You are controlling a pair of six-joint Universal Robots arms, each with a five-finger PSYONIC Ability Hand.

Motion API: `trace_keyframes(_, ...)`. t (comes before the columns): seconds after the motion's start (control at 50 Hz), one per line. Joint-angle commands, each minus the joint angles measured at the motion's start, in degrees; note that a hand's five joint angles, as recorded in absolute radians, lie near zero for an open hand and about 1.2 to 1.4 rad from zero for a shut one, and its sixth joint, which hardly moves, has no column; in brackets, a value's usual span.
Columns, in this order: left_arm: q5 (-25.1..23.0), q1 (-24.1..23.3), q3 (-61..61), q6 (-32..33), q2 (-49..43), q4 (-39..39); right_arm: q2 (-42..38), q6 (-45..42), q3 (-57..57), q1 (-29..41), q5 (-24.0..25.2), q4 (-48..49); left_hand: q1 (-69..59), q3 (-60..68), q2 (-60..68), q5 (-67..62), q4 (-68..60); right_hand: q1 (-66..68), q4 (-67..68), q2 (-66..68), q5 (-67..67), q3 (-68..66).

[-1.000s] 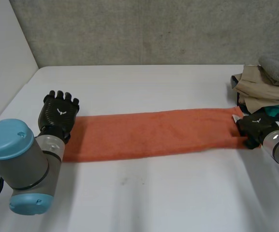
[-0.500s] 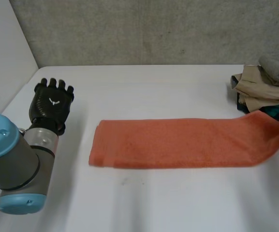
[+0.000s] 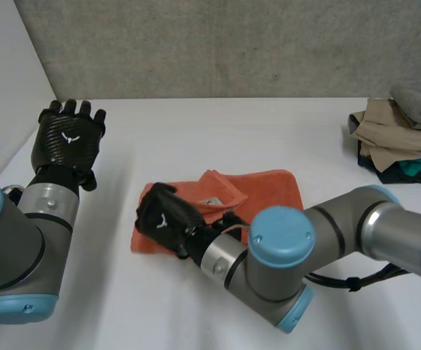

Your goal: Fold the laundry.

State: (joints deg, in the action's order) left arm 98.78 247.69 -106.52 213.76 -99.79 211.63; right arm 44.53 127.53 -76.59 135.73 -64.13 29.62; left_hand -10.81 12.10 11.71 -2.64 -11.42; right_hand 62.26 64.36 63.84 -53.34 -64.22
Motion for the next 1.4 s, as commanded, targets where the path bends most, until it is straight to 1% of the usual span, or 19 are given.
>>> trace_keyframes(0.02,-0.26,-0.63,1.05,0.08,-1.63,0.18,1.96,1.66,-2.94,-0.12,-0.90,-0.70,-0.24,-1.05,-0.65,1.58,0.37,-52.26,-54.36,-53.84,53.34,54.22)
trace_keyframes(0.06,-0.70,-1.33,2.37,0.08,-2.42,0.19,3.89,3.33,-4.69,-0.29,-1.78,-0.79,-0.24,-1.05,-0.65,1.58,0.37,-52.26,-54.36,-53.84,53.34,54.22)
trace_keyframes(0.14,-2.54,-3.70,4.30,-0.71,-3.92,0.18,10.13,12.28,-9.27,-1.52,-5.82,-1.49,-0.41,-0.88,-0.49,1.41,0.20,-52.26,-54.36,-53.84,53.34,54.22)
trace_keyframes(0.16,-2.98,-4.40,4.57,-0.97,-4.44,0.18,12.40,16.91,-10.93,-3.61,-7.92,-2.19,-0.41,-0.88,-0.49,1.41,0.20,-52.26,-54.36,-53.84,53.34,54.22)
trace_keyframes(0.24,-5.09,-8.27,6.32,-2.64,-6.64,0.27,16.19,26.86,-13.83,-9.32,-11.62,-5.35,-0.41,-0.88,-0.49,1.41,0.20,-52.26,-54.36,-53.84,53.34,54.22)
trace_keyframes(0.32,-6.15,-11.35,8.43,-4.66,-9.45,0.10,18.13,32.94,-15.60,-12.33,-12.42,-10.26,-0.41,-0.88,-0.49,1.41,0.20,-52.26,-54.36,-53.84,53.34,54.22)
trace_keyframes(0.36,-6.59,-13.28,9.58,-6.07,-11.38,-0.17,18.67,33.74,-16.39,-13.03,-12.68,-12.21,-0.91,-0.38,0.02,0.91,-0.30,-52.26,-54.36,-53.84,53.34,54.22)
trace_keyframes(0.44,-7.20,-16.27,10.98,-7.04,-13.85,-1.66,19.11,32.96,-17.89,-14.88,-13.65,-14.85,-1.59,0.30,0.69,0.24,-0.98,-52.26,-54.36,-53.84,53.34,54.22)
trace_keyframes(0.56,-8.60,-18.38,13.79,-7.22,-18.49,-2.98,18.84,30.06,-18.94,-16.11,-16.98,-15.29,-1.76,0.46,0.86,0.07,-1.15,-52.02,-54.12,-53.60,53.10,53.98)
trace_keyframes(0.7,-7.82,-18.74,19.50,-6.95,-25.27,-5.87,17.00,27.42,-19.03,-16.29,-21.21,-15.12,-4.10,2.81,3.21,-2.28,-3.49,-40.24,-42.35,-41.82,41.33,42.20)
trace_keyframes(0.88,2.20,-15.75,26.01,-5.20,-31.51,-13.52,15.94,26.28,-18.86,-16.38,-21.65,-14.77,-5.29,4.00,4.39,-3.47,-4.68,-40.06,-42.17,-41.65,41.15,42.02)
trace_keyframes(0.92,3.69,-15.40,26.19,-4.41,-32.13,-13.61,15.94,26.10,-18.85,-16.38,-21.65,-14.94,-5.46,4.16,4.56,-3.63,-4.85,-39.90,-42.00,-41.48,40.98,41.86)
trace_keyframes(1.0,10.18,-12.33,26.81,-3.70,-31.96,-11.69,15.94,25.57,-18.85,-16.20,-21.65,-15.12,-7.64,6.35,6.74,-5.82,-7.03,-39.22,-41.33,-40.81,40.31,41.18)
trace_keyframes(1.02,13.42,-10.84,26.72,-3.53,-31.70,-10.81,15.86,25.49,-18.85,-16.20,-21.65,-15.12,-7.98,6.69,7.08,-6.15,-7.37,-39.22,-41.33,-40.81,40.31,41.18)
trace_keyframes(1.08,16.26,-9.51,26.11,-3.70,-30.38,-10.10,15.86,24.70,-18.94,-16.11,-21.65,-15.03,-8.15,6.86,7.25,-6.32,-7.54,-37.72,-39.82,-39.30,38.80,39.68)
trace_keyframes(1.16,15.04,-8.81,23.21,-3.70,-26.78,-10.19,15.77,23.90,-19.03,-15.94,-21.74,-14.94,-8.15,6.86,7.25,-6.32,-7.54,-35.02,-37.12,-36.60,36.11,36.98)
trace_keyframes(1.24,12.23,-9.68,20.31,-3.88,-23.44,-10.10,15.68,23.38,-19.21,-15.85,-21.82,-14.77,-7.81,6.52,6.92,-5.99,-7.21,-32.33,-34.43,-33.91,33.42,34.29)
trace_keyframes(1.32,9.68,-12.22,18.02,-4.05,-19.14,-9.49,15.24,22.67,-19.29,-15.94,-21.91,-14.77,-7.48,6.19,6.58,-5.65,-6.87,-31.15,-33.26,-32.74,32.24,33.11)
trace_keyframes(1.4,6.79,-14.25,17.84,-4.14,-18.25,-9.40,15.24,21.53,-19.47,-16.11,-22.26,-14.94,-6.81,5.52,5.91,-4.98,-6.20,-30.31,-32.41,-31.89,31.39,32.27)
